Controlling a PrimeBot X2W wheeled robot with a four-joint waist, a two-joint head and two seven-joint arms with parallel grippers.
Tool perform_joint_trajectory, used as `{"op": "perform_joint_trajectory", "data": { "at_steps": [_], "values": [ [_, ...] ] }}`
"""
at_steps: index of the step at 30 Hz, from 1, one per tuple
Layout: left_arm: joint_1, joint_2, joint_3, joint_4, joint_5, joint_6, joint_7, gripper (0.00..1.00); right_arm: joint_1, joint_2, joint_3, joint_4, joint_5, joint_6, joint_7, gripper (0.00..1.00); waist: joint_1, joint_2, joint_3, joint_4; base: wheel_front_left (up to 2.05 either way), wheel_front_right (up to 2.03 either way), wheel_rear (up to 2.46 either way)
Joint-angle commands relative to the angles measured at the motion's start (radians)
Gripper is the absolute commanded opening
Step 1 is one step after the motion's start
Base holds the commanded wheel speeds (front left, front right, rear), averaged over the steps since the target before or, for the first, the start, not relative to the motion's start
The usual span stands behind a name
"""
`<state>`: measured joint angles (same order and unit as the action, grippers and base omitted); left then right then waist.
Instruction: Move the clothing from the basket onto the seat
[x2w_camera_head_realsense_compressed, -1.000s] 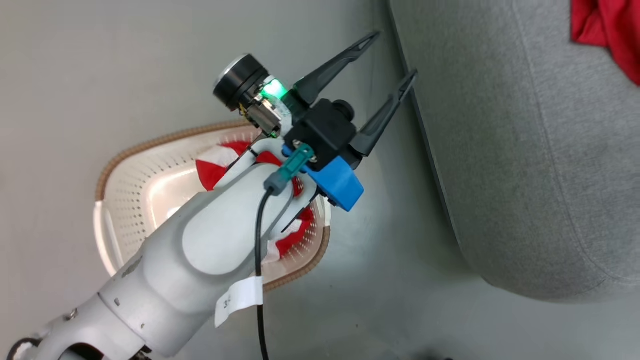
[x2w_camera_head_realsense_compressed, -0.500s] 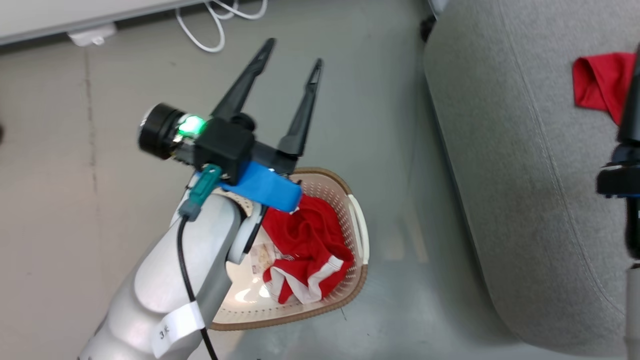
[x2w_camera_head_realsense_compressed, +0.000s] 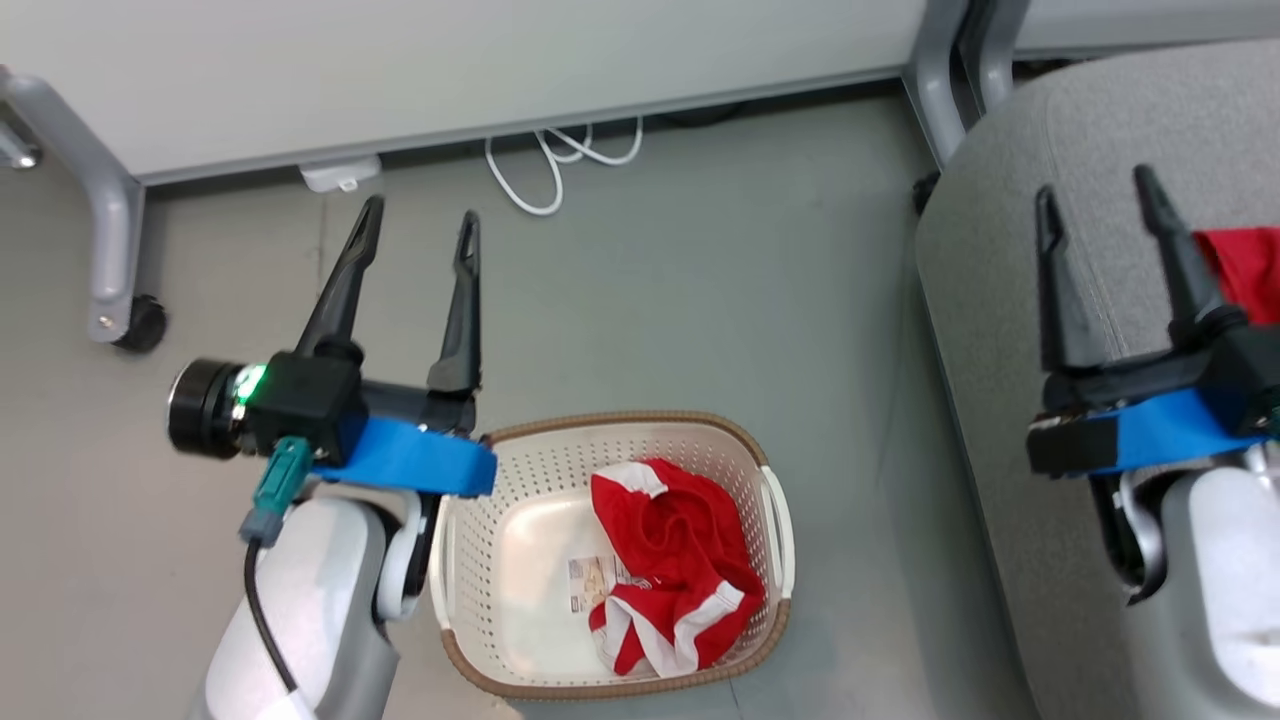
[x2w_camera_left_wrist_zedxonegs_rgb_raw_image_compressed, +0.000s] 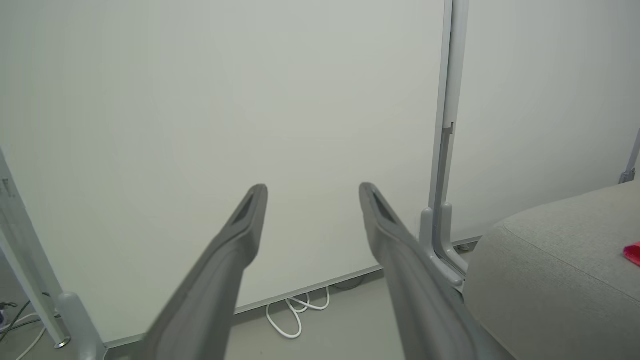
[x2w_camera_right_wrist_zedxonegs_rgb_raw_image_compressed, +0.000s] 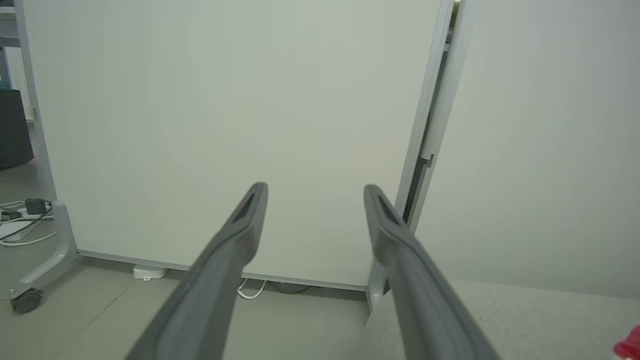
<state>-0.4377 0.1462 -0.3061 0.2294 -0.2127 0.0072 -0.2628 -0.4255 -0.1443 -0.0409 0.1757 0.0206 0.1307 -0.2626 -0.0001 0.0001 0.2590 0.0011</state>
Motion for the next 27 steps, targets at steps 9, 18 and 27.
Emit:
{"op": "perform_joint_trajectory", "data": {
  "at_steps": [9, 18, 27],
  "values": [
    [0.164, -0.035, 0.126, -0.040, 0.050, -0.043, -0.003, 1.00, 0.129, 0.046, 0.033, -0.001, 0.018, 0.000, -0.003, 1.00, 0.0001, -0.0001, -0.099, 0.032, 0.00, 0.00, 0.00],
    [0.270, -0.057, 0.189, -0.047, 0.080, -0.078, -0.003, 1.00, 0.239, 0.058, 0.010, -0.008, 0.029, 0.000, -0.003, 1.00, 0.0001, -0.0001, -0.156, 0.034, 0.00, 0.00, 0.00],
    [0.332, -0.076, 0.207, -0.037, 0.101, -0.106, -0.003, 1.00, 0.321, 0.070, 0.010, 0.001, 0.039, 0.000, -0.003, 1.00, 0.0001, -0.0001, -0.189, 0.031, 0.00, 0.00, 0.00]
  ]
}}
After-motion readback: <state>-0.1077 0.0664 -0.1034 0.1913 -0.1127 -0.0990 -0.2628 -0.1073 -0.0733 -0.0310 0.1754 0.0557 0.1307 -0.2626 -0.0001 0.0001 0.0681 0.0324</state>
